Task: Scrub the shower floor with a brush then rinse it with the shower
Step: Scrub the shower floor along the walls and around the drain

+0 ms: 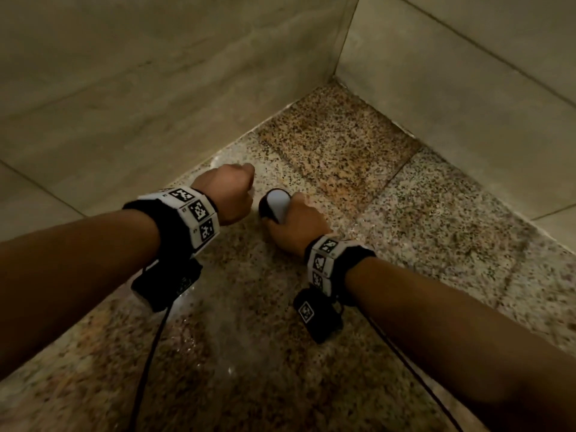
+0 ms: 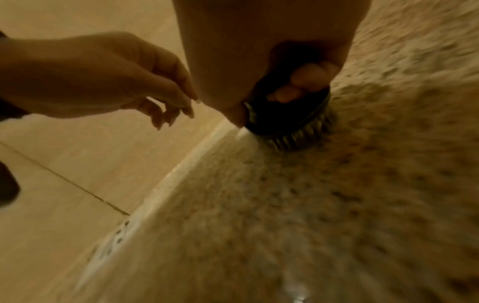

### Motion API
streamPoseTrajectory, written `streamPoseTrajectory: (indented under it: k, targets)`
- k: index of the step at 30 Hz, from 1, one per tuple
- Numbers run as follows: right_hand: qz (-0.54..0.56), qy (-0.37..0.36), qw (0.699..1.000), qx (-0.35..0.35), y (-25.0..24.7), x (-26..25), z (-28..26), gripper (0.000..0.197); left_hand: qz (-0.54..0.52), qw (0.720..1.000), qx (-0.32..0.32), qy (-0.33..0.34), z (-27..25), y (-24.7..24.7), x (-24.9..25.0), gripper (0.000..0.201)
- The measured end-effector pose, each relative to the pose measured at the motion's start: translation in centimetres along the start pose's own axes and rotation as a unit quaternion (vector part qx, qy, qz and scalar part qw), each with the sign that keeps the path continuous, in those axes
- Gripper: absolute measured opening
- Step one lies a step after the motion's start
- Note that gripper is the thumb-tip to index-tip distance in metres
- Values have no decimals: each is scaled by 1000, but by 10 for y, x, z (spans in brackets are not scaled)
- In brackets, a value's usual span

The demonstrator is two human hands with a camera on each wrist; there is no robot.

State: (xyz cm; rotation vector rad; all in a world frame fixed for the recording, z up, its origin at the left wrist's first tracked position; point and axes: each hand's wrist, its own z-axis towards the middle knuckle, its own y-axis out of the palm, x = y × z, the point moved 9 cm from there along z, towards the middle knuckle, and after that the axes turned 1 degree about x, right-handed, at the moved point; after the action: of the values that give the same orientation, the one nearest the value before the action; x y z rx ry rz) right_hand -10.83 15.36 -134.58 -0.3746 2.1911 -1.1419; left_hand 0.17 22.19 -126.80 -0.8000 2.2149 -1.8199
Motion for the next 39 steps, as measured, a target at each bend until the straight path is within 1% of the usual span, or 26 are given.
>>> streamPoseTrajectory:
  k: [1, 2, 3, 4, 5, 6, 8, 9, 10, 11, 13, 14, 15, 17, 18, 19, 20, 21, 23, 26, 28, 29, 31, 34, 37, 39]
  targets:
    - [21, 3, 1000, -1, -5, 1, 3, 82, 8, 1000, 10, 7, 0, -5, 2, 22]
    - [50, 18, 998, 17, -18, 12, 11, 82, 14, 1000, 21, 15, 1, -11, 3, 23]
    - [77, 41, 995, 53, -34, 26, 18, 80, 21, 999, 27, 20, -1, -17, 0, 23]
    - [97, 63, 988, 103, -55, 44, 24, 76, 25, 999, 30, 20, -2, -22, -5, 23]
    - [100, 85, 981, 146, -73, 61, 28, 71, 23, 999, 33, 14, -4, -25, -13, 22]
    - [94, 112, 974, 171, -84, 78, 30, 69, 18, 999, 33, 7, -5, -27, -20, 21]
    - [50, 152, 974, 160, -81, 88, 26, 72, 12, 999, 33, -10, -9, -27, -36, 20]
    - [29, 143, 978, 150, -75, 81, 18, 73, 9, 999, 34, -14, -10, -26, -40, 20]
    - [24, 112, 983, 144, -63, 64, 11, 71, 7, 999, 33, -21, -11, -24, -46, 21]
    - [41, 70, 987, 136, -49, 40, 0, 62, 8, 999, 33, -25, -11, -23, -50, 22]
    - [59, -18, 994, 94, -13, -12, -17, 41, 6, 999, 31, -31, -13, -19, -51, 24]
    - [46, -48, 995, 74, 7, -34, -23, 40, 4, 999, 29, -31, -14, -17, -49, 24]
    - [38, -65, 996, 52, 24, -54, -27, 43, 6, 999, 29, -26, -13, -17, -46, 25]
    - [46, -69, 996, 18, 41, -74, -27, 49, 17, 999, 26, -11, -11, -18, -35, 26]
    - [69, -62, 995, 21, 40, -74, -22, 50, 18, 999, 27, -4, -10, -19, -32, 29]
    - [95, -51, 993, 45, 28, -70, -18, 49, 15, 999, 30, 1, -9, -22, -30, 33]
    - [111, -37, 990, 84, 11, -61, -11, 49, 12, 999, 35, 3, -9, -25, -29, 33]
    - [109, -24, 987, 119, -8, -50, -6, 50, 12, 999, 41, 4, -10, -28, -31, 31]
    - [86, 14, 983, 159, -42, -23, 8, 55, 18, 999, 46, -8, -15, -31, -40, 27]
    - [107, 105, 971, 186, -71, 25, 15, 61, 27, 998, 46, -18, -23, -33, -54, 25]
    - [125, 164, 961, 183, -67, 46, 10, 66, 34, 998, 45, -21, -29, -33, -61, 26]
    - [127, 180, 959, 176, -60, 51, 5, 69, 36, 998, 47, -23, -32, -34, -64, 27]
    - [103, 173, 965, 170, -47, 48, -1, 67, 38, 998, 46, -27, -35, -34, -66, 27]
    - [59, 104, 983, 136, -26, 18, 2, 65, 36, 998, 38, -26, -36, -34, -65, 27]
    - [83, 62, 992, 77, -5, -10, 6, 65, 33, 998, 41, -22, -37, -36, -63, 27]
    - [103, 50, 992, 46, 5, -23, 9, 72, 35, 998, 42, -19, -36, -37, -61, 26]
